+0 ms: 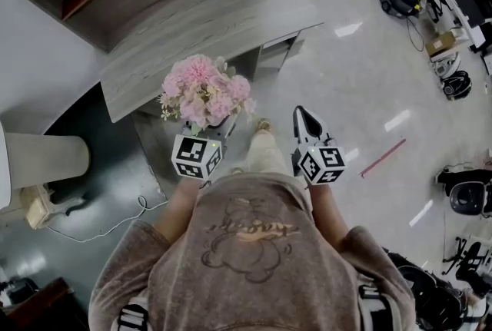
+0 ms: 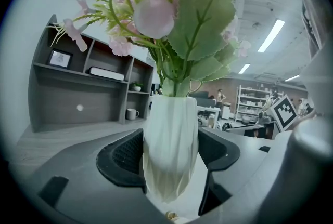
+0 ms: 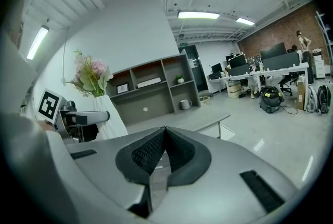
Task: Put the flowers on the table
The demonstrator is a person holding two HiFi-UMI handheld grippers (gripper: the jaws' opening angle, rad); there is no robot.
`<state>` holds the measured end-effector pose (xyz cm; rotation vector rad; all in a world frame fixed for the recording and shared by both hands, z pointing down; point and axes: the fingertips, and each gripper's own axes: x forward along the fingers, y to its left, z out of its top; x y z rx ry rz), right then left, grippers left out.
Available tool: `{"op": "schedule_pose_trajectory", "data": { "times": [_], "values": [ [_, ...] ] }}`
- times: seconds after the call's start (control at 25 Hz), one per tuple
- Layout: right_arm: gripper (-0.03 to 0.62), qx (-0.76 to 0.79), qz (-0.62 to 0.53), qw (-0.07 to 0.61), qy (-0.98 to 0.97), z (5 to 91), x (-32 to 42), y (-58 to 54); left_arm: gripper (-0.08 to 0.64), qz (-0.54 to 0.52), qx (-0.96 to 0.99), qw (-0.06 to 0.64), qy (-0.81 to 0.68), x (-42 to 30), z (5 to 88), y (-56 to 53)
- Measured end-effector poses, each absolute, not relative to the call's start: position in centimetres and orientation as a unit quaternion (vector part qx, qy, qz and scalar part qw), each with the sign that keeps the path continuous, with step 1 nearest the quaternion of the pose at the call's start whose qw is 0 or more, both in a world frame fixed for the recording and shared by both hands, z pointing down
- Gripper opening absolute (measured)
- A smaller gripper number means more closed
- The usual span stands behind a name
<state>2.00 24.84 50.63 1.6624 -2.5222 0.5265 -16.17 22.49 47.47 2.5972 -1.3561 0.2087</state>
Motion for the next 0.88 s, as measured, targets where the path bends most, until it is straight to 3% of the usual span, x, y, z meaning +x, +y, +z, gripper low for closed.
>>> {"op": "schedule_pose_trajectory", "data": {
  "times": [0.88],
  "values": [
    [-0.003, 0.515, 0.18, 0.031, -0.838, 48.6, 9.8, 5.6, 0.331, 0.072, 0.872, 0.097, -0.474, -7.6, 45.0, 3.4]
  ]
}}
